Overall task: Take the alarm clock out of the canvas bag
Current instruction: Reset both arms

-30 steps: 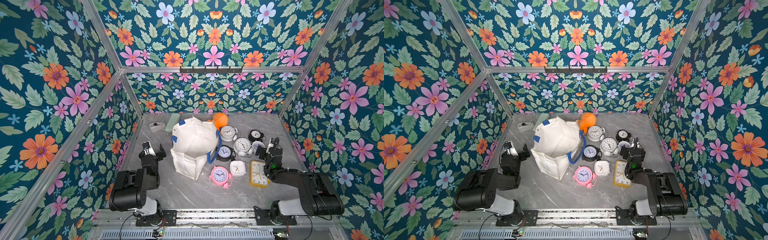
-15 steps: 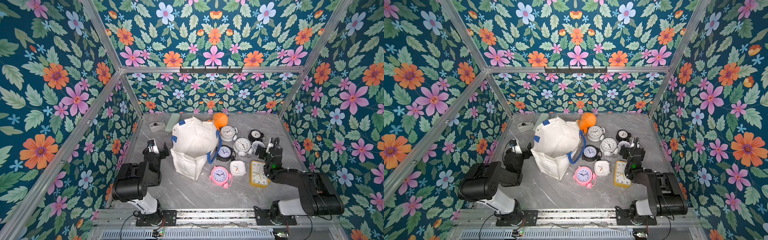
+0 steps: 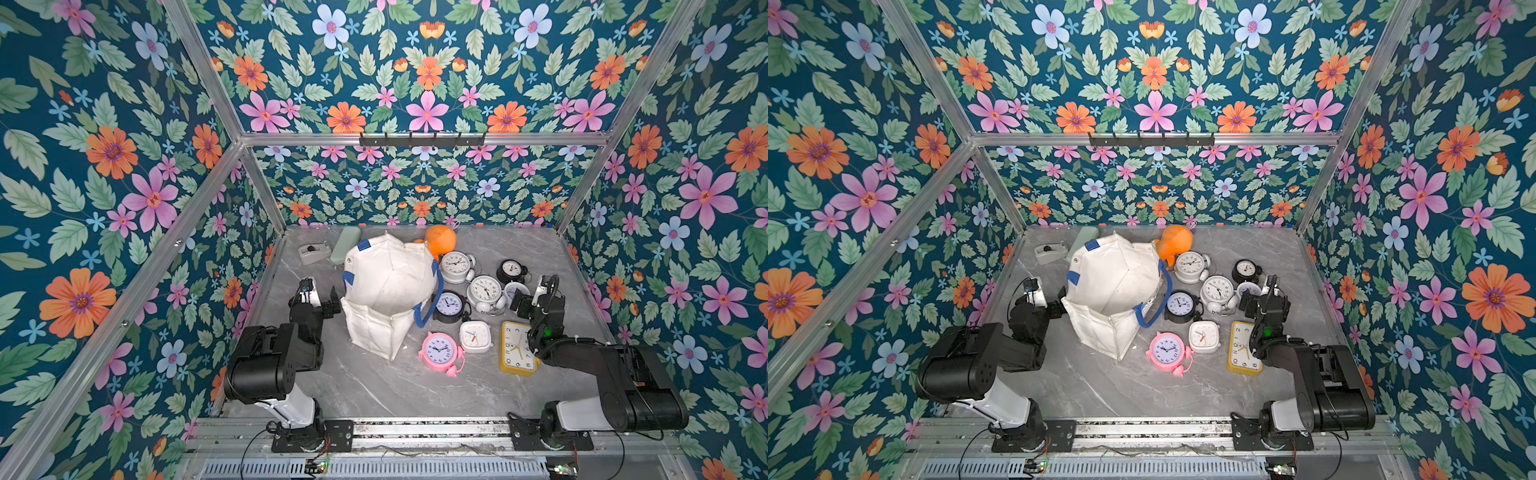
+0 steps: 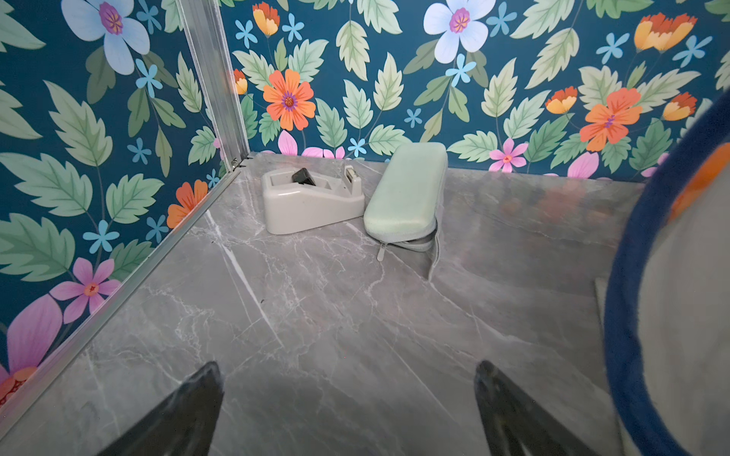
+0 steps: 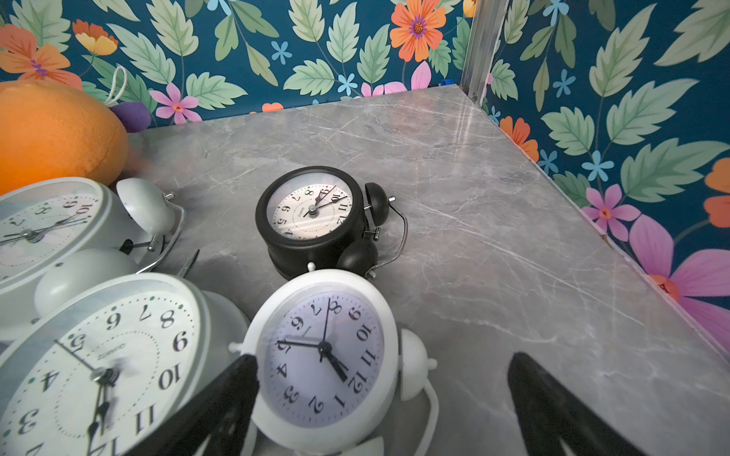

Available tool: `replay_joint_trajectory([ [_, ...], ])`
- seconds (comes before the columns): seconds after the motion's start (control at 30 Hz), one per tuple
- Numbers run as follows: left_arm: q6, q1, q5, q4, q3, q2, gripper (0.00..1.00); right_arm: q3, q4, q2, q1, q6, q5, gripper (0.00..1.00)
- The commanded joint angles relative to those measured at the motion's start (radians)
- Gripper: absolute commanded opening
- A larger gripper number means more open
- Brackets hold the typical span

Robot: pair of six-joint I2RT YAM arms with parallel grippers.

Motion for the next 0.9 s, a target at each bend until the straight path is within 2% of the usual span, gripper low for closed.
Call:
replay_joint_trajectory([
  [0.0, 0.003, 0.000, 0.006, 0.145, -0.069, -0.010, 1.00, 0.003, 0.040, 0.002, 0.001, -0.010, 0.005, 0.99],
  [0.07, 0.001, 0.000, 0.006, 0.305, -0.139, 0.010, 1.00, 0.004, 0.040, 0.001, 0.000, -0.009, 0.005, 0.99],
  [0.13, -0.005, 0.000, -0.009, 0.385, -0.165, 0.034, 1.00, 0.004, 0.039, 0.001, 0.000, -0.010, 0.005, 0.99],
  [0.23, -0.024, 0.000, -0.062, 0.267, -0.122, 0.008, 1.00, 0.004, 0.040, 0.002, 0.000, -0.009, 0.005, 0.99],
  [0.43, -0.032, -0.002, -0.091, 0.047, -0.010, -0.001, 1.00, 0.004, 0.040, 0.002, 0.000, -0.010, 0.005, 0.99],
  [0.87, -0.007, -0.012, -0.063, -0.004, 0.017, 0.001, 1.00, 0.003, 0.041, 0.003, -0.001, -0.010, 0.005, 0.99],
])
